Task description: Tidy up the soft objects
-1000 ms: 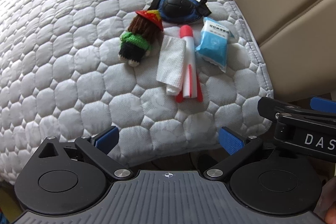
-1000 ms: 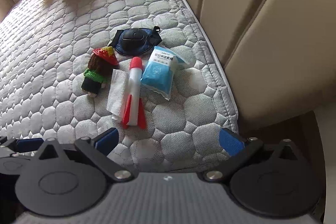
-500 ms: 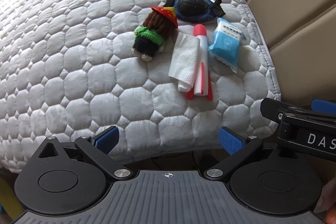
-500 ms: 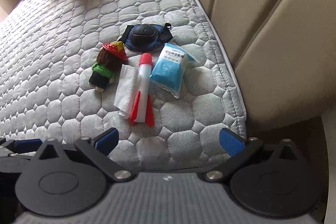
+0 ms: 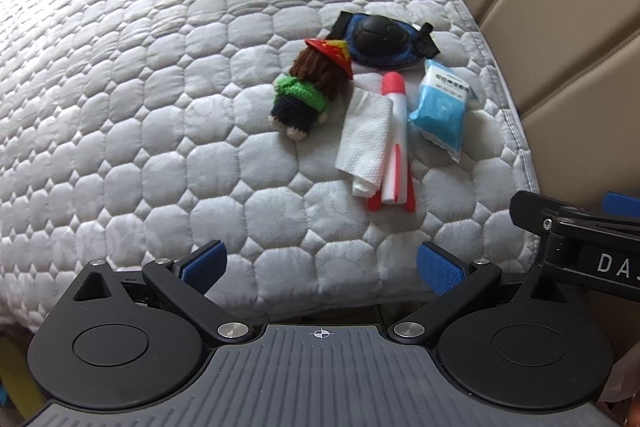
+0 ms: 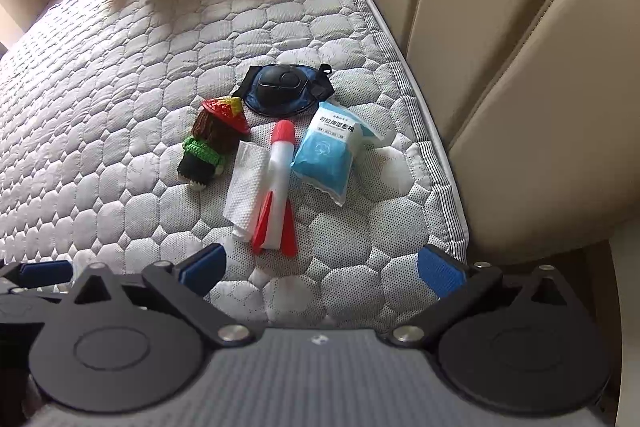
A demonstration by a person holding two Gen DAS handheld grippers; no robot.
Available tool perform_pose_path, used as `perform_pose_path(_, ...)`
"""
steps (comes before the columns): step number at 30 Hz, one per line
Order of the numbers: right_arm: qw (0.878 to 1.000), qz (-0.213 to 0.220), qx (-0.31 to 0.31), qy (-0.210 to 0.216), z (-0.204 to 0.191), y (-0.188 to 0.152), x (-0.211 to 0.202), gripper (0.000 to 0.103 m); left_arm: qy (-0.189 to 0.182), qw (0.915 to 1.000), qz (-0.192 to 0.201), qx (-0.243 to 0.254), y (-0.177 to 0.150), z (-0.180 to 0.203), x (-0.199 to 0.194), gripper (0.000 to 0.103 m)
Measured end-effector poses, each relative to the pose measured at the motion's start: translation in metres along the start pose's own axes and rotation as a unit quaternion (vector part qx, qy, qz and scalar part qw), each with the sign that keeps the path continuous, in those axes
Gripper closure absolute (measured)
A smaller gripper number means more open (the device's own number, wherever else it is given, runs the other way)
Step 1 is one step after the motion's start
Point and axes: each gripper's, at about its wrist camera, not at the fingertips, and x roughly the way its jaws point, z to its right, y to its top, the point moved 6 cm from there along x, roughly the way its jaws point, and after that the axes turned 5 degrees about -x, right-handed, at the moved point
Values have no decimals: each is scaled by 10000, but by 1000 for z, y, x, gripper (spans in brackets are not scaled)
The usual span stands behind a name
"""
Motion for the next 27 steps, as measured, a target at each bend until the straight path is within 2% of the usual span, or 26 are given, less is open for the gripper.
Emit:
perform_pose_path(10,9999,-132,-79,-46,10,-1,10,0,125,9994,92,-319,7,-13,-2,0)
perform_pose_path(19,9996,-88,-220,146,8,7,14,0,191,9994,93,-262,13,-8,4,0)
perform_pose_path(27,9998,-115,-103,97,17,5,15,0,210,9996,6,-186,15,-1,11,0)
